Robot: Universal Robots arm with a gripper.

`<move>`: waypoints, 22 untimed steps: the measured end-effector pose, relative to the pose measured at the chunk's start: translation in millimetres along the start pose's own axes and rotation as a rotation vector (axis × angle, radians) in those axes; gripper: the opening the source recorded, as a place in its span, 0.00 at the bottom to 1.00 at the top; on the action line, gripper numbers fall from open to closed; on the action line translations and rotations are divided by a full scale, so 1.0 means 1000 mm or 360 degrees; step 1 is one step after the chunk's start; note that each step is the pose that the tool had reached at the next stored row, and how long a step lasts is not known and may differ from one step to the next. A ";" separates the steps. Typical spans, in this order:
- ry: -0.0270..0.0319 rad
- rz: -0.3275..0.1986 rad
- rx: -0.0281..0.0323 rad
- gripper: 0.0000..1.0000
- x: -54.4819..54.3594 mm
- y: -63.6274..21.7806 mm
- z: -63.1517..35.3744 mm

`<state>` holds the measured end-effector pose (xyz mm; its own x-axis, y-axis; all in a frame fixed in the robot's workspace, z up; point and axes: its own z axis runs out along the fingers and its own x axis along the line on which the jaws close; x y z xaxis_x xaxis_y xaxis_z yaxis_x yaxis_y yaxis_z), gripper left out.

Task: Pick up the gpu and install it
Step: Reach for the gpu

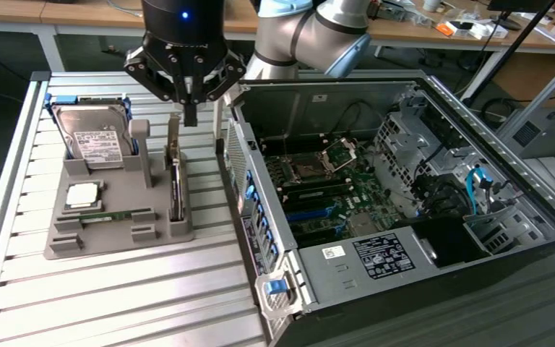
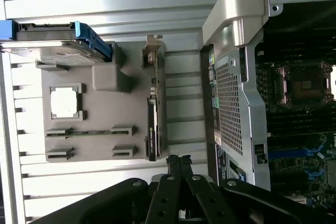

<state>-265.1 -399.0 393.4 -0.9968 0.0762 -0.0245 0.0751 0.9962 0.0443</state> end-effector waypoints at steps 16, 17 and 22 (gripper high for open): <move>0.00001 0.0000 0.00000 0.11 0.012 -0.0010 -0.0004; 0.00001 0.0000 0.00000 0.11 0.013 -0.0010 -0.0004; 0.00000 0.0000 0.00000 0.11 0.016 -0.0013 -0.0004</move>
<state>-280.9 -399.1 393.4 -0.9968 0.0762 -0.0245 0.0751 0.9962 0.0443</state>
